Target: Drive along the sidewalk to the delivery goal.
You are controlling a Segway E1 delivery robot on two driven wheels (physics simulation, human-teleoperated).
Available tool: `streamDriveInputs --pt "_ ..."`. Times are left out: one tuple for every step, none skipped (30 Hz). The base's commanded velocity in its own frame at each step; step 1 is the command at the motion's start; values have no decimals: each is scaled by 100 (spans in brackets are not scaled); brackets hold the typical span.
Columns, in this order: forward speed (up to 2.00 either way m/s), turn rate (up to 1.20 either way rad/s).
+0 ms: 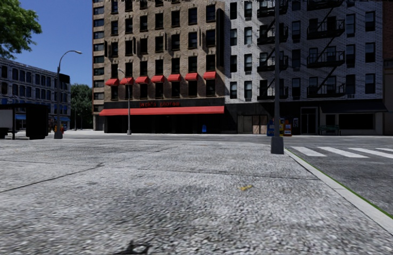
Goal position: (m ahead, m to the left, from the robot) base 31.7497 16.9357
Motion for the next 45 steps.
streamDriveInputs --pt "200 58" --pt "200 58" --pt "200 58" --pt "200 58" --pt "200 58" --pt "200 58" --pt "200 58" --pt "200 58" --pt "200 58" --pt "200 58" --pt "200 58" --pt "200 58" --pt "200 58" --pt "200 58" --pt "200 58" --pt "200 58" --pt "200 58" --pt "200 58" --pt "200 58" --pt "200 58" --pt "200 58" --pt "200 58" --pt "200 58" --pt "200 58" --pt "200 58" --pt "200 58" --pt "200 58" --pt "200 58" --pt "200 58" --pt "200 58" --pt "200 58" --pt "200 58" --pt "200 58" --pt "200 58" --pt "200 58" --pt "200 58" --pt "200 58" --pt "200 58" --pt "200 58" --pt "200 58" --pt "200 58" --pt "200 58" --pt "200 58" --pt "200 58" --pt "200 58"
